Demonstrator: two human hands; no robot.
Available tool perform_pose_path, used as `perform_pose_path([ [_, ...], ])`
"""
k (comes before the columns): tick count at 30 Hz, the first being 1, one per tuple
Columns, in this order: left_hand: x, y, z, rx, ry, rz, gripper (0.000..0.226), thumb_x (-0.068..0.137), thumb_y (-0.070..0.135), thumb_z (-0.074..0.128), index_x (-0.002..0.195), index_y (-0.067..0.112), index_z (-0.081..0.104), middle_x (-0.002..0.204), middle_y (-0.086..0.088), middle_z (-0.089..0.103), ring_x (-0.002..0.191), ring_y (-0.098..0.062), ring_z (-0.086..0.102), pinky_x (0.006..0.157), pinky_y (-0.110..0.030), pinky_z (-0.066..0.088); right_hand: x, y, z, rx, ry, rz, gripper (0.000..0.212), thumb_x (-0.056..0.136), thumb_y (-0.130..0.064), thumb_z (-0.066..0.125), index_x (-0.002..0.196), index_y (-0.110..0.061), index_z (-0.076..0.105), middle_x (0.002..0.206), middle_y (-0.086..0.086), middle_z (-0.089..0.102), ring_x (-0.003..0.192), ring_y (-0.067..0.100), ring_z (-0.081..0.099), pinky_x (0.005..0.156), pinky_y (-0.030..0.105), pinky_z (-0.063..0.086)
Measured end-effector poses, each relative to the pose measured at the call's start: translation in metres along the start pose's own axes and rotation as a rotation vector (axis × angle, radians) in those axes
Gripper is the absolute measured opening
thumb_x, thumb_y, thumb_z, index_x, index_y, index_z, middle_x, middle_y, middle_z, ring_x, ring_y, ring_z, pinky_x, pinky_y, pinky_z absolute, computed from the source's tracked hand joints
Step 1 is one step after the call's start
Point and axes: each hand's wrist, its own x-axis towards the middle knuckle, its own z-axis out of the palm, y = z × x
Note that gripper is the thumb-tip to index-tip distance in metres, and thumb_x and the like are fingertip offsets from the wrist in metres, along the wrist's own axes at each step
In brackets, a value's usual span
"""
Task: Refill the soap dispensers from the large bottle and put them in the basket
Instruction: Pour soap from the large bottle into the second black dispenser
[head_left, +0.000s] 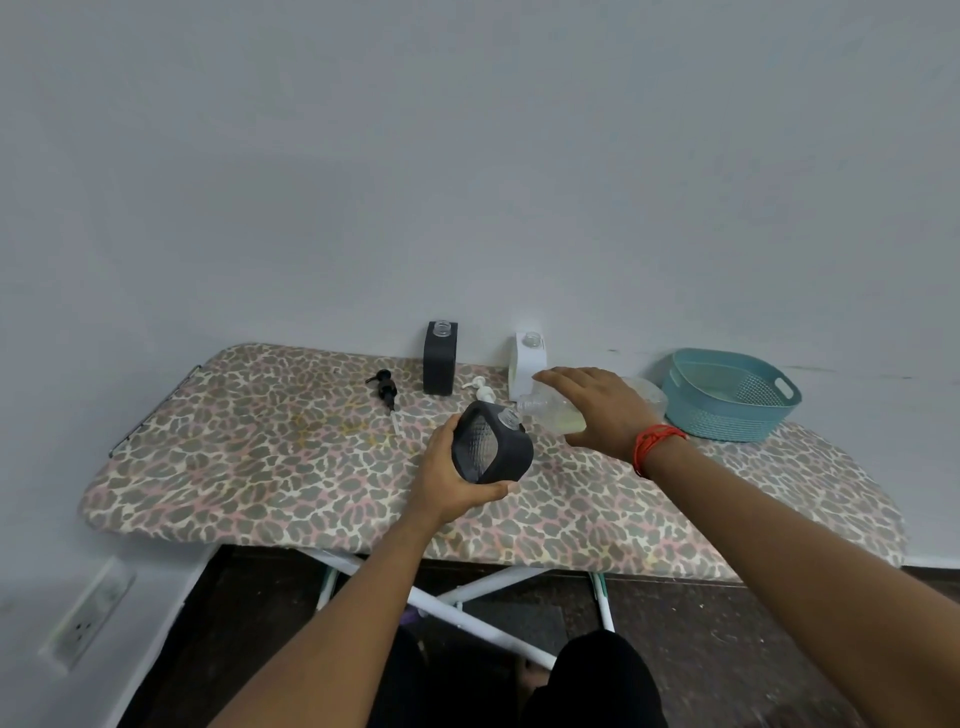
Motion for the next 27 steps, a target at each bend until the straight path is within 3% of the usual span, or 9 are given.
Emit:
perform_pose_path([
  [3,0.0004,0.0004,-0.0002,0.014,-0.001,0.010,0.107,0.058,0.042,0.099,0.147,0.024,0.043,0.132,0.015,0.049,0.122,-0.004,0.048,0.100,-0.016,0.040,0.0006,-0.0021,0.0011,-0.025,0.002,-0.011,0.092,0.077,-0.029,0.084,0.154,-0.029,0.034,0.155,0.001,0.044,0.137,0.028,0.045,0.115,0.041,0.033],
  [7,0.0021,-0.0025,-0.0003,0.032,-0.003,0.023,0.107,0.057,0.048,0.097,0.147,0.025,0.044,0.136,0.012,0.051,0.124,-0.004,0.049,0.104,-0.025,0.044,0.0018,-0.0040,0.0017,-0.077,0.000,-0.028,0.094,0.075,-0.029,0.086,0.154,-0.028,0.035,0.154,0.002,0.045,0.136,0.029,0.046,0.115,0.043,0.034],
  [14,0.0039,-0.0030,-0.0002,0.057,-0.010,0.033,0.108,0.056,0.056,0.095,0.147,0.029,0.045,0.136,0.014,0.052,0.125,-0.002,0.049,0.106,-0.029,0.047,0.0052,-0.0008,-0.0004,-0.212,0.010,-0.083,0.102,0.059,-0.031,0.096,0.147,-0.025,0.045,0.144,0.004,0.056,0.124,0.032,0.057,0.105,0.048,0.046],
  [21,0.0053,-0.0067,0.0017,0.099,-0.015,-0.015,0.123,0.049,0.073,0.089,0.152,0.030,0.039,0.144,0.009,0.048,0.132,-0.010,0.047,0.111,-0.042,0.046,0.0048,-0.0004,-0.0023,-0.284,-0.025,-0.078,0.103,0.058,-0.030,0.097,0.146,-0.028,0.043,0.145,0.003,0.054,0.128,0.034,0.055,0.108,0.052,0.043],
  [27,0.0053,-0.0077,0.0021,0.094,-0.013,-0.026,0.125,0.048,0.074,0.090,0.153,0.030,0.038,0.146,0.010,0.048,0.134,-0.009,0.047,0.111,-0.042,0.047,0.0062,-0.0015,-0.0072,-0.355,-0.039,-0.095,0.099,0.063,-0.017,0.093,0.147,-0.029,0.040,0.148,0.005,0.053,0.131,0.036,0.053,0.110,0.055,0.040],
])
